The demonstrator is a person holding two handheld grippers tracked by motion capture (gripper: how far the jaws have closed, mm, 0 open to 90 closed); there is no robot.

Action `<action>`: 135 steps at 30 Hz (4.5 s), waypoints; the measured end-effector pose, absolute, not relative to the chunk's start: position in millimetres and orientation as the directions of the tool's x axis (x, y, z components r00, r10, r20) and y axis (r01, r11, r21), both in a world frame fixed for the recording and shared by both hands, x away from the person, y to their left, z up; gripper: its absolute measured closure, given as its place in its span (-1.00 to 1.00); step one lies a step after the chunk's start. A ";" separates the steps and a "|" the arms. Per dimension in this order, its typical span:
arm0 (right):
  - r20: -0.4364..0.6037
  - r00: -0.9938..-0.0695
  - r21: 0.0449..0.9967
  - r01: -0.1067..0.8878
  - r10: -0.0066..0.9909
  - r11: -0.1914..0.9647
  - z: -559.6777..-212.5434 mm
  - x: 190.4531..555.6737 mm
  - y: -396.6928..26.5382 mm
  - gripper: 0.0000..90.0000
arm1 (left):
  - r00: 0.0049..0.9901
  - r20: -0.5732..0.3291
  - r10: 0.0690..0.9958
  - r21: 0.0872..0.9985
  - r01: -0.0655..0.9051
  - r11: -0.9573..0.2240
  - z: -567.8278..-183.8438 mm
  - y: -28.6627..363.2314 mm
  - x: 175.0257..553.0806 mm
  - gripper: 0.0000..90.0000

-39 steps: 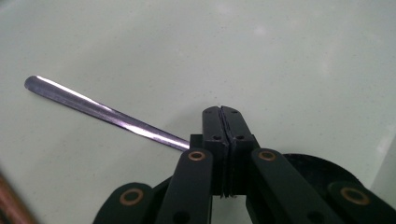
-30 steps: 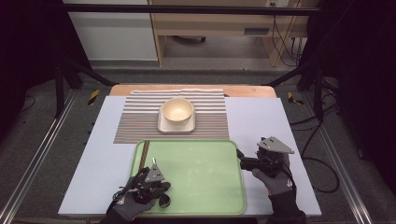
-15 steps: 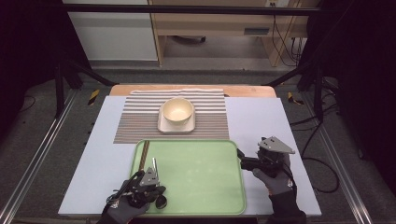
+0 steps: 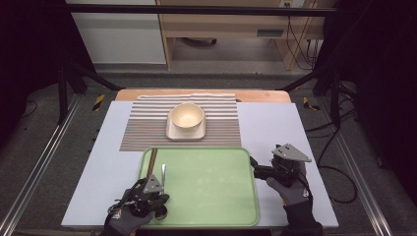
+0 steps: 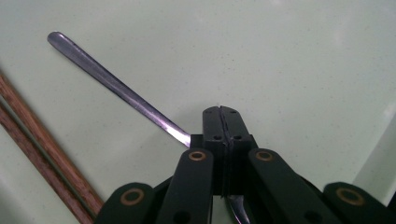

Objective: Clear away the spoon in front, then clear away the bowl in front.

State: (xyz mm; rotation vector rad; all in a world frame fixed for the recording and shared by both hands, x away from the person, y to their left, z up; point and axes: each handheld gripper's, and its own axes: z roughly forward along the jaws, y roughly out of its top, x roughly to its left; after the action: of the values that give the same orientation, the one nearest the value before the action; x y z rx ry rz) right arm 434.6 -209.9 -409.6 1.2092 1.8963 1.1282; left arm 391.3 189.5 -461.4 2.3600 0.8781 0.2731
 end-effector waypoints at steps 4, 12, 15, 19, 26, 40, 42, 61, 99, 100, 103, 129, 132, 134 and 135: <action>-0.051 -0.392 0.894 0.392 0.919 0.217 -409.5 434.7 -210.2 -0.92 | 0.747 -0.011 0.665 0.606 0.534 -0.590 -461.5 192.2 393.1 1.00; -0.052 -0.394 0.892 0.395 0.918 0.220 -410.5 435.2 -209.1 -0.92 | 0.747 -0.003 0.665 0.623 0.522 -0.583 -459.5 193.1 395.4 0.99; -0.046 -0.393 0.893 0.396 0.919 0.214 -410.1 435.0 -209.4 -0.92 | 0.743 0.005 0.669 0.654 0.504 -0.564 -454.9 194.0 396.3 0.93; -0.044 -0.391 0.895 0.393 0.919 0.210 -409.9 435.5 -212.1 -0.92 | 0.726 -0.002 0.687 0.711 0.484 -0.510 -447.9 196.4 398.4 0.75; -0.028 -0.386 0.899 0.394 0.922 0.192 -409.4 435.7 -214.8 -0.95 | 0.694 -0.001 0.720 0.782 0.450 -0.432 -436.4 201.3 407.0 0.39; -0.013 -0.379 0.908 0.384 0.926 0.170 -404.2 433.4 -221.7 -0.94 | 0.647 -0.026 0.762 0.848 0.418 -0.325 -410.5 199.0 441.1 -0.36; -0.010 -0.371 0.910 0.381 0.929 0.162 -403.2 433.0 -223.6 -0.93 | 0.643 -0.035 0.765 0.853 0.418 -0.312 -407.4 197.6 446.4 -0.40; 0.004 -0.354 0.917 0.375 0.935 0.138 -401.2 432.8 -228.5 -0.92 | 0.586 -0.050 0.808 0.907 0.366 -0.210 -381.9 193.7 488.3 -0.30; 0.029 -0.372 0.915 0.384 0.928 0.125 -404.8 433.8 -228.2 -0.92 | 0.465 0.017 0.885 0.867 0.435 -0.244 -407.7 181.9 604.4 -0.29; 0.029 -0.372 0.915 0.383 0.928 0.125 -404.7 433.7 -228.1 -0.92 | 0.460 0.012 0.888 0.872 0.430 -0.234 -408.7 181.6 606.6 -0.28; 0.027 -0.372 0.915 0.383 0.928 0.127 -404.7 433.8 -227.9 -0.92 | 0.456 0.016 0.890 0.862 0.444 -0.243 -411.2 181.0 614.3 -0.28; 0.027 -0.380 0.902 0.408 0.924 0.142 -410.5 437.1 -225.0 -0.92 | 0.432 -0.053 0.900 0.800 0.558 -0.221 -448.9 168.9 651.3 0.34; 0.029 -0.380 0.903 0.407 0.924 0.139 -410.1 437.0 -225.4 -0.92 | 0.414 -0.062 0.908 0.795 0.571 -0.206 -451.1 167.3 652.9 0.44; 0.025 -0.380 0.903 0.406 0.925 0.142 -410.2 437.2 -225.9 -0.92 | 0.400 -0.072 0.913 0.792 0.579 -0.191 -451.0 168.6 653.6 0.54; 0.027 -0.380 0.903 0.407 0.925 0.141 -410.2 437.2 -226.0 -0.92 | 0.397 -0.078 0.915 0.790 0.585 -0.186 -450.7 169.5 654.0 0.60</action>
State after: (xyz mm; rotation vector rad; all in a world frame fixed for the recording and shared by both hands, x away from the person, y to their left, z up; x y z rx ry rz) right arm 437.2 -226.0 -410.2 1.2732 1.8649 1.2011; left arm 654.0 169.5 -450.7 1.8829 1.2884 0.5406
